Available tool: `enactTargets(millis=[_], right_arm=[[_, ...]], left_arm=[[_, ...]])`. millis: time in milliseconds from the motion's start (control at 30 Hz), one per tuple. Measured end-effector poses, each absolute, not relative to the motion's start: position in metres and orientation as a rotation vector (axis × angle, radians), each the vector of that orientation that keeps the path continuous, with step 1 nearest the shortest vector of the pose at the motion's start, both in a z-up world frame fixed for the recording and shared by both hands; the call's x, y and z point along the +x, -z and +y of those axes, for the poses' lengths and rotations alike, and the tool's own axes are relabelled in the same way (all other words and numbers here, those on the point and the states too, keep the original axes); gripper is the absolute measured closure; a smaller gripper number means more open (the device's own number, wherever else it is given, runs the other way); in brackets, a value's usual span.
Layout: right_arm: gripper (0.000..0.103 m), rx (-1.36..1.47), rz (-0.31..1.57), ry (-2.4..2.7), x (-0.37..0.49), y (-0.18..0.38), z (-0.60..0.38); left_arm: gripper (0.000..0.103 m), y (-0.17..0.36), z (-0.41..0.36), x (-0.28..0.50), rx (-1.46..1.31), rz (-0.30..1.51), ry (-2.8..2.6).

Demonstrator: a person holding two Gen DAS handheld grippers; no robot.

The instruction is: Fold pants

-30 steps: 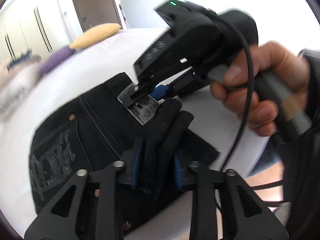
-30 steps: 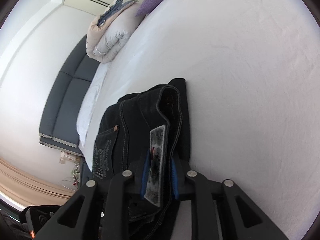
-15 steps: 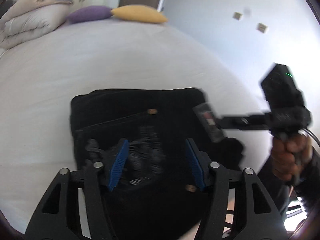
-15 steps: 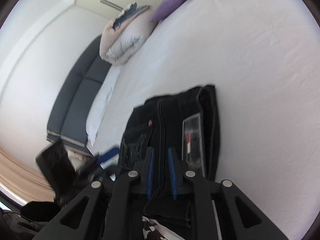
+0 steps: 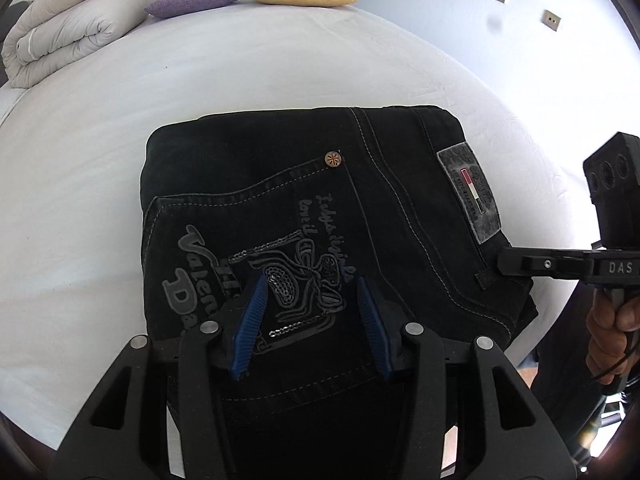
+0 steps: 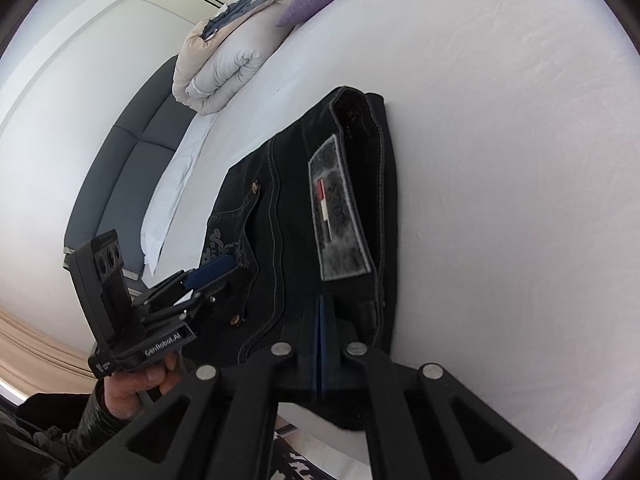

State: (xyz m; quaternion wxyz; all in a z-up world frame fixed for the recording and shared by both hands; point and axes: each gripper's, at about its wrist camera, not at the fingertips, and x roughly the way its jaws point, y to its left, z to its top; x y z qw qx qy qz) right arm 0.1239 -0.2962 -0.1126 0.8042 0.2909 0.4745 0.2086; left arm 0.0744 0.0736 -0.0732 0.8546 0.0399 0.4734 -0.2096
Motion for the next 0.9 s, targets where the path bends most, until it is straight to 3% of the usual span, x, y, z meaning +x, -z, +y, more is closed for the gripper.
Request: enactTargets(millis=[433,500,567,633,700,900], right_arm=[[0.103,0.488,1.051,-0.385,0.086,0.116,-0.285],[0.091,0.487,1.047,-0.397,0.079,0.11,-0.287],[0.052,0.49,1.015,-0.392,0.072,0.097,-0.294],[0.036,0.518,0.949,-0.395,0.069,0.083,-0.306],[0.034,0.56,0.904,-0.39,0.074,0.074,-0.318],[0.031,0.65,0.926,-0.389,0.122,0.078,-0.332]], left_arm=[[0.057,0.066,0.072,0.051,0.011,0.987,0.458],[0.056,0.061,0.083,0.042,-0.047,0.98,0.47],[0.053,0.052,0.1,0.033,-0.092,0.955,0.457],[0.034,0.04,0.123,0.025,-0.145,0.912,0.431],[0.025,0.036,0.139,0.03,-0.19,0.89,0.4],[0.024,0.06,0.164,0.08,-0.401,0.978,0.467]])
